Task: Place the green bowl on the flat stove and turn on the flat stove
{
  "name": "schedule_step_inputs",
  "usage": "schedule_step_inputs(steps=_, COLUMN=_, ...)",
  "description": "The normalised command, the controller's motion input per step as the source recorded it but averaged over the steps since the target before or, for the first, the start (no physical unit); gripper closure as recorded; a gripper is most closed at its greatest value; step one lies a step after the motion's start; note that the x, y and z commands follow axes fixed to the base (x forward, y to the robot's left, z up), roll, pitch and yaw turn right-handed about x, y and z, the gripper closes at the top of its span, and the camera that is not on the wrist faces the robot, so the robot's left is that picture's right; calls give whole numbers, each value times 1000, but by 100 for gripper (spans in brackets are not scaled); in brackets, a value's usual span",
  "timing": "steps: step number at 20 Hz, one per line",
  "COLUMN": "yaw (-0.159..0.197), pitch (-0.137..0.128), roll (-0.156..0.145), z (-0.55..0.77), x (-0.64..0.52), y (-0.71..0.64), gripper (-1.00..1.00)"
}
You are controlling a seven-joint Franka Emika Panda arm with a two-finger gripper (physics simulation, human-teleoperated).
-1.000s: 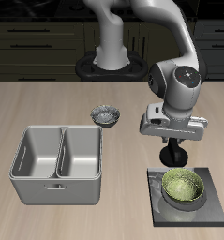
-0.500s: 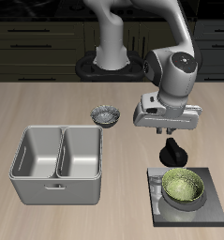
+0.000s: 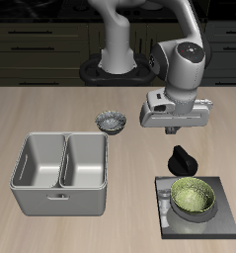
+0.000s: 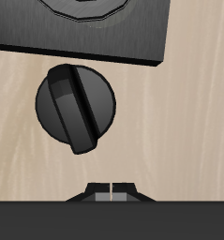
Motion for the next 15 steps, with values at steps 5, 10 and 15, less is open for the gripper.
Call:
schedule_step_inputs(steps=5, yaw=-37, pitch=52, roll=44, z=-148, x=-68, y=288, gripper=-100)
schedule_step_inputs(steps=10, yaw=-8, pitch=-1, roll=14, z=52, x=-63, y=112, gripper=-100)
schedule_step_inputs(steps=15, yaw=0, pitch=6, roll=8, z=41, x=-90, y=32, gripper=-100)
